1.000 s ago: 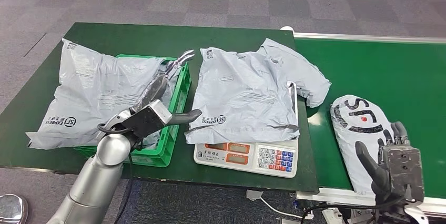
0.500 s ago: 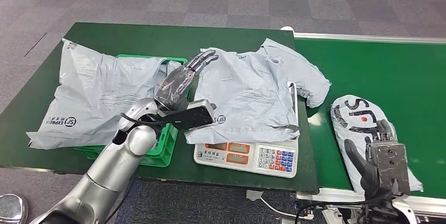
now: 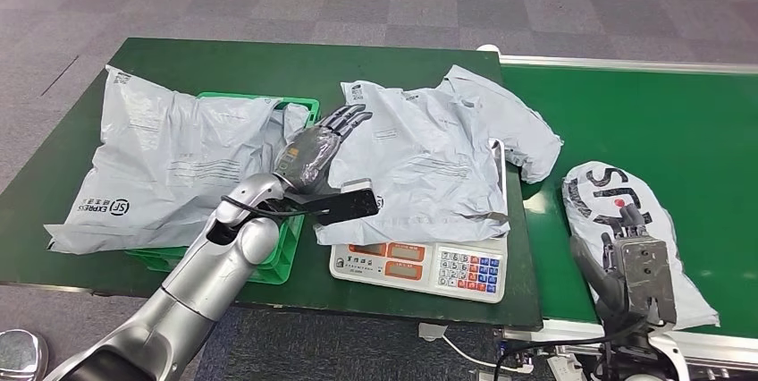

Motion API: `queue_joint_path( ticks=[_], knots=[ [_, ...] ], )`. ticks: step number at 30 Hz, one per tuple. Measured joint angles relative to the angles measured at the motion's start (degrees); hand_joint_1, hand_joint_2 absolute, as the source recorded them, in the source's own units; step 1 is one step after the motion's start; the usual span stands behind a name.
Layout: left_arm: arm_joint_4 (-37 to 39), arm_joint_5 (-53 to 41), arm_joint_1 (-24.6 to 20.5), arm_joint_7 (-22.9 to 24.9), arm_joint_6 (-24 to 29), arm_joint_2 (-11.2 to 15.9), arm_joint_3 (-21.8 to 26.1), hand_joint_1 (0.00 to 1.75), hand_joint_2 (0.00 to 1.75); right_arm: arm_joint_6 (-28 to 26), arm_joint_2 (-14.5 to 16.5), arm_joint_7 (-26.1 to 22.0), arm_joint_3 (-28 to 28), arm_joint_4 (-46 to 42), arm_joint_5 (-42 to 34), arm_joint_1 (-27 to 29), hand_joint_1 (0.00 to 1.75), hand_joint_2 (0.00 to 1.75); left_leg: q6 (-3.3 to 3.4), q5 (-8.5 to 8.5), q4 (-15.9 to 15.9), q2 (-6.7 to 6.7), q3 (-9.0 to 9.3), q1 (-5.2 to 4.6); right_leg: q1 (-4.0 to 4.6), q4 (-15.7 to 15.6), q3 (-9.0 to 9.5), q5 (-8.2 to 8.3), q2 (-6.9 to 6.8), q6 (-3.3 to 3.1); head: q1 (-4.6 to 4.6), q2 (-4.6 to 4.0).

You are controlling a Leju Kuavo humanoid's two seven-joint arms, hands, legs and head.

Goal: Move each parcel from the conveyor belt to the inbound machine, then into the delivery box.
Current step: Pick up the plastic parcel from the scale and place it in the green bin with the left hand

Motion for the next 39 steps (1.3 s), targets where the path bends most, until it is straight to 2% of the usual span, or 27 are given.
queue_joint_path(
  ticks=[19, 29, 39],
  knots=[
    [4.0, -2.87, -0.51, 0.09, 0.32, -1.16, -0.78, 0.0, 1.75, -0.32, -0.03, -0.03, 1.16, 1.02, -0.14, -0.66, 0.0, 1.75, 0.0, 0.0, 0.0, 0.0, 0.0, 0.0, 0.0, 0.0, 0.0, 0.0, 0.0, 0.0, 0.0, 0.0],
    [14.56, -6.08, -4.66, -1.62, -0.04, -3.91, -5.09, 0.0, 1.75, -0.48, -0.18, -0.09, 3.65, 2.52, -0.72, -1.39, 0.0, 1.75, 0.0, 0.0, 0.0, -0.01, 0.0, 0.0, 0.0, 0.0, 0.01, 0.0, 0.0, 0.0, 0.0, 0.0],
    [22.27, -5.84, -5.29, -3.33, 0.3, -5.33, -8.95, 0.0, 1.75, -1.11, -0.6, -0.45, 4.9, 3.51, -1.54, -1.43, 0.0, 1.75, 0.01, 0.0, 0.0, 0.0, 0.0, 0.0, 0.0, 0.0, 0.0, 0.0, 0.0, 0.0, 0.0, 0.0]
  ],
)
